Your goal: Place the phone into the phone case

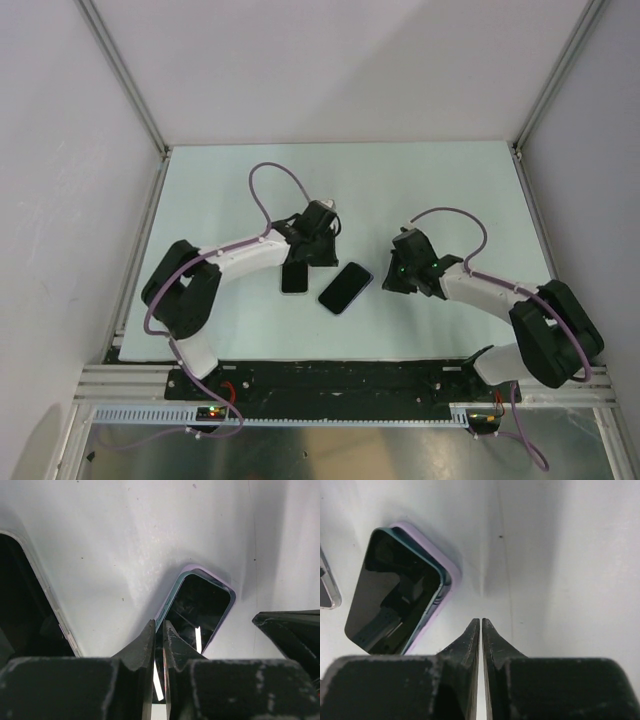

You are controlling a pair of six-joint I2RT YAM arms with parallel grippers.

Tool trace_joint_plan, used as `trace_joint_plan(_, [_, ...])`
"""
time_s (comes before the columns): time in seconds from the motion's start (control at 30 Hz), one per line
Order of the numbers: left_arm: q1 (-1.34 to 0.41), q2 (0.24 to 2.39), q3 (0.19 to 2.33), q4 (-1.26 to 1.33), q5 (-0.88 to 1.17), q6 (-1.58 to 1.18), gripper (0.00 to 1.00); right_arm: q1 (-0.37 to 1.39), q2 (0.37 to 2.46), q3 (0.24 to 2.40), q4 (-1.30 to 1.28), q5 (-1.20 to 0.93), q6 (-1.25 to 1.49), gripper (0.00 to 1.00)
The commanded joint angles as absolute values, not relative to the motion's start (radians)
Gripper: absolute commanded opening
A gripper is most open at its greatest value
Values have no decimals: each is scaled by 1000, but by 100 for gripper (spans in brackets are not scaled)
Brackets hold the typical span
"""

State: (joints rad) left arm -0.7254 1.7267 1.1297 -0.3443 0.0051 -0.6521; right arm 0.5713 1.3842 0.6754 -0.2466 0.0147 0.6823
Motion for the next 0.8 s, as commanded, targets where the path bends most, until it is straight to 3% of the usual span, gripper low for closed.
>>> trace_joint_plan(0.0, [-727,1760,1186,-365,40,-621,12,612,1426,675,-127,18,759,8])
trace_joint_plan(0.77, [-758,1906,1302,-381,103,-620,8,657,1531,676,-52,72,819,2])
